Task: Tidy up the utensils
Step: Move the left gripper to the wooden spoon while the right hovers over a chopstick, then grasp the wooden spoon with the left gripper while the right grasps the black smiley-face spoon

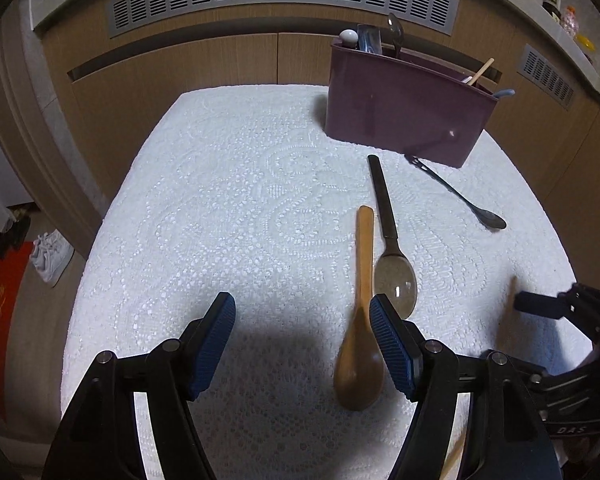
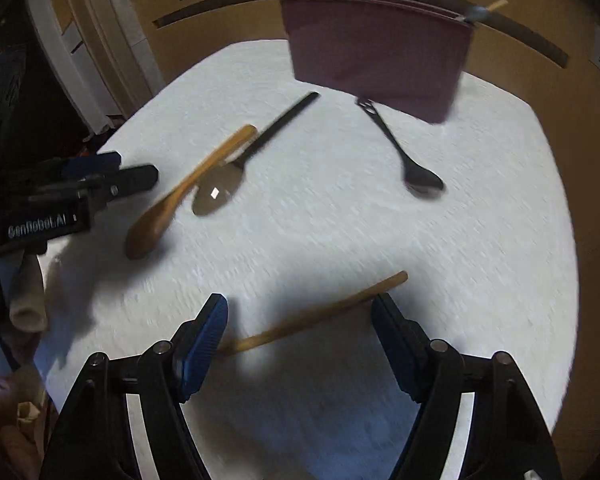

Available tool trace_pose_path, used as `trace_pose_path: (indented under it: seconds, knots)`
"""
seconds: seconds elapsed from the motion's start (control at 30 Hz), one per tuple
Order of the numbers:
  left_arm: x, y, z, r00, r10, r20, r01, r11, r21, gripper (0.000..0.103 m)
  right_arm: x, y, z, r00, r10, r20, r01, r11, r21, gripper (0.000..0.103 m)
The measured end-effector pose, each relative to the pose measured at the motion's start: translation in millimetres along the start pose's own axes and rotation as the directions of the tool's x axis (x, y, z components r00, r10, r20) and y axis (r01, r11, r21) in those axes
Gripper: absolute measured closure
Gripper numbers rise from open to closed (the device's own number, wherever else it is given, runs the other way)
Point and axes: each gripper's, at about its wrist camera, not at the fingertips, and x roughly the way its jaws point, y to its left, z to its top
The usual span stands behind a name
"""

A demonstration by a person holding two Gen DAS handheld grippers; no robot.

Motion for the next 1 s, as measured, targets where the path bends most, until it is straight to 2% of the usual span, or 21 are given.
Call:
trace_pose_path:
  seconds: [0.13,0.3,0.47,0.6,0.63,0.73,0.83,1.0]
  knots:
    - [3.8,2.5,1.2,1.000,0.008,-0.010,-0.008,1.000,-0.004,0.033,10.7,16.8,12.5,1.000,-0.015,0.017,0.016,0.997,-0.071,0.030]
    - [11.0,3.9,3.3,1.000,0.011,-0.026,-0.011,1.000,-0.005,0.033,6.8,15.8,2.6,0.999,-0.028,0.016,0.030,0.989,-0.147,0.030]
    - [18.3,1.2,3.7,0.999,0.011,-0.038,-0.011,1.000,0.003,0.033,-5.6,-11.0,-13.8,0.996,-0.082,0.022,0.084,0.984,-0.156,0.022]
    - [20.8,-2.6,2.8,0.999,0.015,-0.046,-0.015,1.000,0.013,0.033,-10.1,-36.6,-15.6,0.991,-0.128,0.029,0.131,0.986,-0.108,0.022]
    - [20.4,-2.7,2.3,0.999,0.016,-0.046,-0.015,1.000,0.015,0.033,-11.2,-40.4,-15.3,0.990,-0.139,0.028,0.141,0.986,-0.091,0.024]
    - [19.8,-4.0,2.8,0.999,0.022,-0.047,-0.021,1.000,0.018,0.033,-13.3,-42.2,-13.8,0.993,-0.115,0.029,0.116,0.993,-0.036,0.047]
    - [18.6,-4.1,3.4,0.999,0.023,-0.044,-0.022,1.000,0.020,0.033,-14.2,-23.5,-15.4,0.994,-0.096,0.057,0.100,0.992,-0.080,0.071]
    - [15.1,-0.8,5.2,0.999,0.021,-0.039,-0.020,1.000,0.023,0.033,-10.5,4.2,-6.9,0.998,-0.028,0.056,0.036,0.989,-0.145,0.072]
